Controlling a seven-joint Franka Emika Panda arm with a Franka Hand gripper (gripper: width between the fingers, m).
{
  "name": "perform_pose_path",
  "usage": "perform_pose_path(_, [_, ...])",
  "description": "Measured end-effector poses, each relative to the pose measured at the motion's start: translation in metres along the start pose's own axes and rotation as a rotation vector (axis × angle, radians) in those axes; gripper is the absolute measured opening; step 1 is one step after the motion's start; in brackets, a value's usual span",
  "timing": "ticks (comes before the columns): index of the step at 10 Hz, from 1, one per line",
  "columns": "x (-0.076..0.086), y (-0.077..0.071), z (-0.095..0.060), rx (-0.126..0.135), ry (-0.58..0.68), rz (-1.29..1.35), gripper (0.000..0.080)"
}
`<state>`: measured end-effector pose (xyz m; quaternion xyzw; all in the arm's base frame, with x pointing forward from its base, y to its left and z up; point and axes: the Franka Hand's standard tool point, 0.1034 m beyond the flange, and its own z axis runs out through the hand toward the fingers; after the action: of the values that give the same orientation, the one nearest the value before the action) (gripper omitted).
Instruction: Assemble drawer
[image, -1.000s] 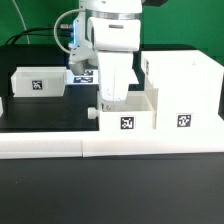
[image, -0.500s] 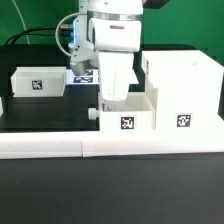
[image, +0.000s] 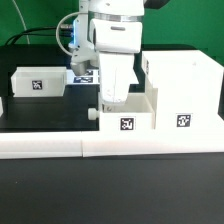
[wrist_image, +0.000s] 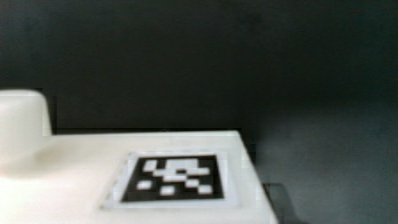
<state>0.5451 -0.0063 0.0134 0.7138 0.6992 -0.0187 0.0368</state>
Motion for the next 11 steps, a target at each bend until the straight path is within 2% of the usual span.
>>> perform_pose_path(2, [-0.0006, -0.0003, 0.0001, 0.002, 0.0, -0.001, 0.0042])
perform_pose_path(3, [-0.0009, -0.0017, -0.0001, 0.025, -0.006, -0.013, 0.0042])
perform_pose_path(5, [-0.0001, 0.0008, -0.0056, 0.039, -0.013, -0.018, 0.0042])
perform_pose_path(6, [-0.0003, 0.0014, -0.0073, 0.054, -0.017, -0.018, 0.0042])
perform_pose_path(11, [-0.0001, 0.0001, -0.0056, 0.061, -0.017, -0.018, 0.0042])
